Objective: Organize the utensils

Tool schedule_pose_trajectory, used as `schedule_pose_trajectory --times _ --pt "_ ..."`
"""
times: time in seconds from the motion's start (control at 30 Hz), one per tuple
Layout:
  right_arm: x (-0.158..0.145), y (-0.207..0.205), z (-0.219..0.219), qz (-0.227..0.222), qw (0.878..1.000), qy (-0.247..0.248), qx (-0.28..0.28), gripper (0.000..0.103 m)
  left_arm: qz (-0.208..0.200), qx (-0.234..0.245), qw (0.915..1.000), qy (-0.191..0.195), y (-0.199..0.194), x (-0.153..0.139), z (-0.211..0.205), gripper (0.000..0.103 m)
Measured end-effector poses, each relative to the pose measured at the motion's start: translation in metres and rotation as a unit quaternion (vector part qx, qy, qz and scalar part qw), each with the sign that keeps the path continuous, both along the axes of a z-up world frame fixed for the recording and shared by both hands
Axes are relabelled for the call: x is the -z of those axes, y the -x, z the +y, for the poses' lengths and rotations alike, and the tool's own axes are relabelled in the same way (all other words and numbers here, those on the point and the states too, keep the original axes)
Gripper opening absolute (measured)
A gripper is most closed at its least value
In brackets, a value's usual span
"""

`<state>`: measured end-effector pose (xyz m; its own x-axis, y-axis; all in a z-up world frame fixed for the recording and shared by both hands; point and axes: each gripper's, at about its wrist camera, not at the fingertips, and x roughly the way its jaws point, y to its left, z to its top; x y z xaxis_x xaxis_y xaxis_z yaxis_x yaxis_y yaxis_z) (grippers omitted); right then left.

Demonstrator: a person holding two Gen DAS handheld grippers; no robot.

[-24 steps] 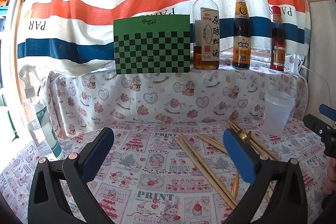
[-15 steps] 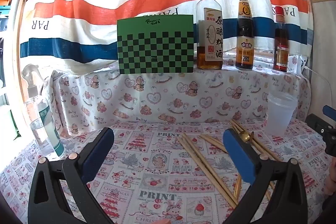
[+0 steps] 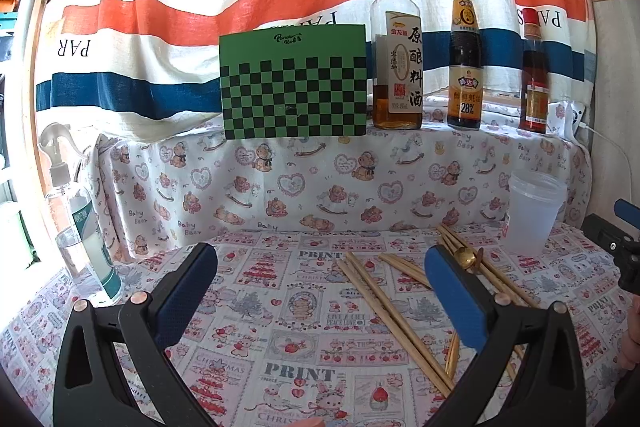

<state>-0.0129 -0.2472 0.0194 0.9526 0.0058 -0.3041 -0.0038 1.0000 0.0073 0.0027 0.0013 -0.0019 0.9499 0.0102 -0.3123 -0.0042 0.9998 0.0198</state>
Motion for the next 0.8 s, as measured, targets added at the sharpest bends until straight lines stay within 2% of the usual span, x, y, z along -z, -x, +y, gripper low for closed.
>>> schedule_pose_trajectory --times 0.8 --pt "-0.0014 0.0025 0.0006 -0.004 1.0 0.004 0.011 0.103 -0.005 -0.007 1.0 0.0 0.0015 0.0 0.0016 0.103"
